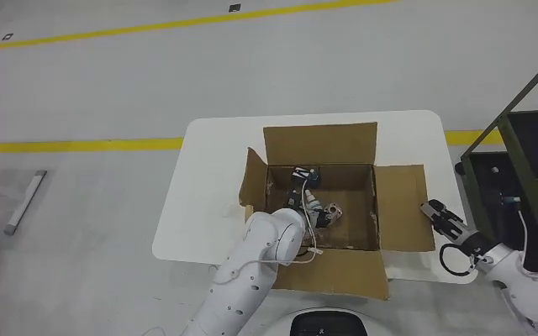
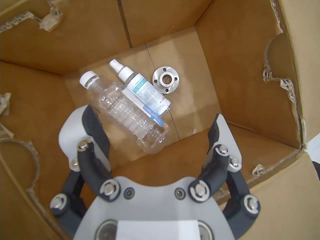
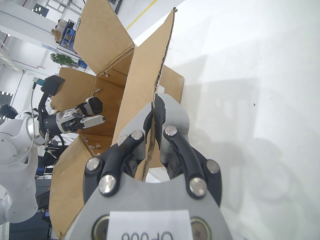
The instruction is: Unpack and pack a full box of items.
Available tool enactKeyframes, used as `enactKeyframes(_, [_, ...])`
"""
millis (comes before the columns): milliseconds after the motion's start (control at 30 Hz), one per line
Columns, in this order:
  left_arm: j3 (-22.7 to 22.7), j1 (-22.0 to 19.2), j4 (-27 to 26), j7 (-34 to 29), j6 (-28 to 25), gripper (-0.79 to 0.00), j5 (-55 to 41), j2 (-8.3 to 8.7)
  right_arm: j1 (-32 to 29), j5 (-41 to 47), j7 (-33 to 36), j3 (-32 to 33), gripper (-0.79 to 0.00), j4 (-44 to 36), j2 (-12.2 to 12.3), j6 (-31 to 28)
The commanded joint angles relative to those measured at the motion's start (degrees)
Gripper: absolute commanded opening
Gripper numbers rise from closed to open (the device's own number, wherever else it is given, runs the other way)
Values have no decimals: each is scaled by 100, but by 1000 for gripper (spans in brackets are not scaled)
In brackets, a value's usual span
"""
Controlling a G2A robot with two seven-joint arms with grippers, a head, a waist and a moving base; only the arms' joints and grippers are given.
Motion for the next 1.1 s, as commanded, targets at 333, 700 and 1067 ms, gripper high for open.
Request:
enactKeyframes(333, [0, 98, 149, 135, 41, 0, 75, 4, -19, -62, -53, -2, -785, -107, -18, -114])
enactKeyframes(700, [243, -259, 1174, 247, 1160, 0, 157, -229, 10, -7, -58, 27, -785, -40, -33, -176])
enactKeyframes(1067, [484, -838, 2338, 206, 1488, -31, 306, -463, 50, 14, -19, 60, -785, -72, -43, -193])
